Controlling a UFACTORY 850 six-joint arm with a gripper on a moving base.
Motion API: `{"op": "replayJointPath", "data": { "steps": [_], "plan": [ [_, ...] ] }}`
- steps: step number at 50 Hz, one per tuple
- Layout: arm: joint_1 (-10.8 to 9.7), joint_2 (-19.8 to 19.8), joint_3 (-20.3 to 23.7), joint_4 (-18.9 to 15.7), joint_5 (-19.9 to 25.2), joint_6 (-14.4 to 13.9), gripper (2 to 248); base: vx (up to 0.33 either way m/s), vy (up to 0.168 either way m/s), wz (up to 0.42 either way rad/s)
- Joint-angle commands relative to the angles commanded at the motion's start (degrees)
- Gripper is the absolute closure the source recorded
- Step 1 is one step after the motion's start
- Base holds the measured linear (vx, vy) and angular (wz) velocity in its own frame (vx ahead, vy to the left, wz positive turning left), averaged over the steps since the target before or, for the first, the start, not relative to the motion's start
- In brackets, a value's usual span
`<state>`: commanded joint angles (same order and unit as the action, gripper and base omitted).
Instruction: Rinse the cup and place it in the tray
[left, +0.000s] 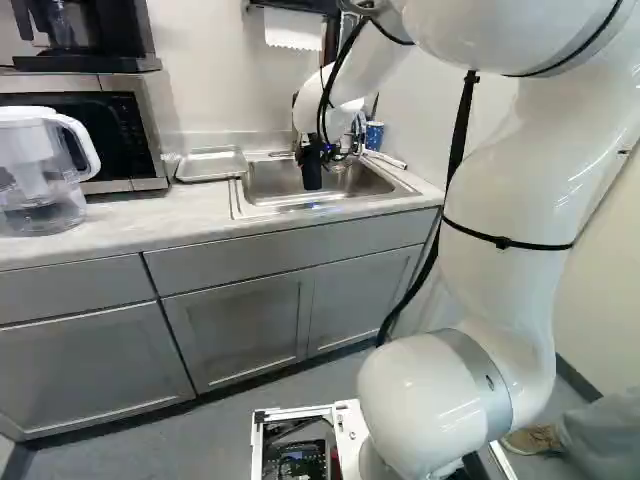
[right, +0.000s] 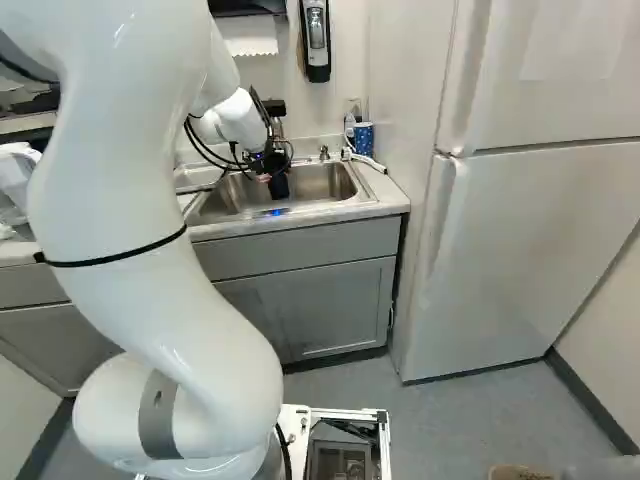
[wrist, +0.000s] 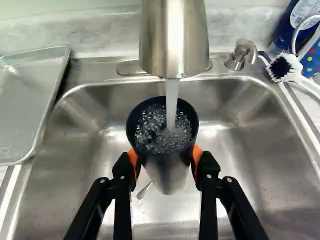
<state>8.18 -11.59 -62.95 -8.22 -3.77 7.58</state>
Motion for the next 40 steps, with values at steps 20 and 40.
{"op": "replayJointPath", "data": {
  "steps": [20,40],
  "plan": [
    [0.0,0.0,0.0,0.0,0.0,0.0,129,0.000,0.000,0.000],
    [1.5,-0.4,-0.4,0.0,0.0,0.0,129,0.000,0.000,0.000]
  ]
}}
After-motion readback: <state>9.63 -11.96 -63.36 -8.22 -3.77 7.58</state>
